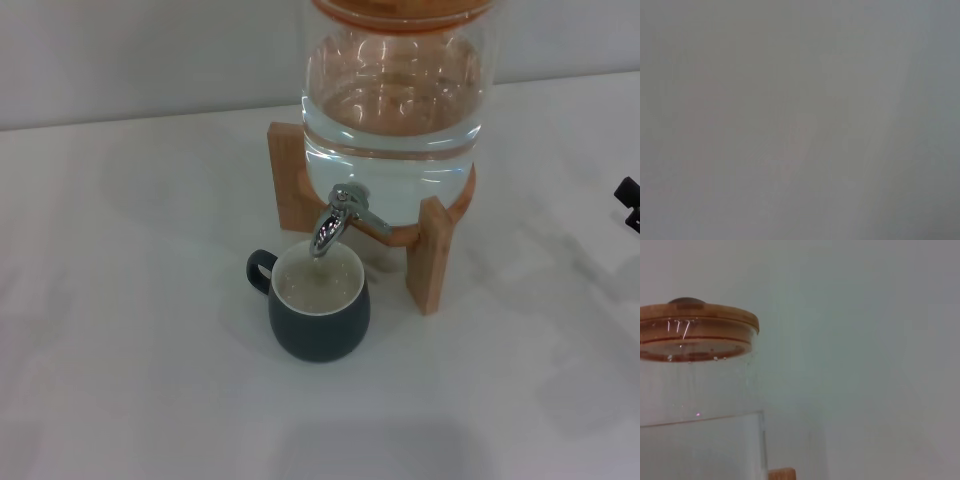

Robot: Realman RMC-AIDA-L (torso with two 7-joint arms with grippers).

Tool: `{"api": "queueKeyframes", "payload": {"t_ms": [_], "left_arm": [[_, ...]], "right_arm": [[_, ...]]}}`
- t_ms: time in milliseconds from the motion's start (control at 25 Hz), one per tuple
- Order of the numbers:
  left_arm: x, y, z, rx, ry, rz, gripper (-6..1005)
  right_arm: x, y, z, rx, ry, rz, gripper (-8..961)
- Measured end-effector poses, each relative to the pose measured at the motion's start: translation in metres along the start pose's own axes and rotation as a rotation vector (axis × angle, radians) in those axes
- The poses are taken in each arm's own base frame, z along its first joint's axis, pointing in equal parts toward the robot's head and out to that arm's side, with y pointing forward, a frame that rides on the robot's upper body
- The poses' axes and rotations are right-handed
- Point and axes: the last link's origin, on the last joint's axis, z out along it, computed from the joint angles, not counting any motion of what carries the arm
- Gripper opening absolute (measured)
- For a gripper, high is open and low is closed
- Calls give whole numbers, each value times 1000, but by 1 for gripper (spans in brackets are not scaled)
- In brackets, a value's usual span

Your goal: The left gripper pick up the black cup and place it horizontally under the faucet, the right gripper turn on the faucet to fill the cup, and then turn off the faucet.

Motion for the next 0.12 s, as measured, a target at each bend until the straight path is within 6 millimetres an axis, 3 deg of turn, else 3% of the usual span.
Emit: {"api": "queueKeyframes", "payload": {"t_ms": [120], "left_arm": [[-1,1,-1,6,1,0,520]], "right_arm": [[1,0,1,4,3,-20,811]]}}
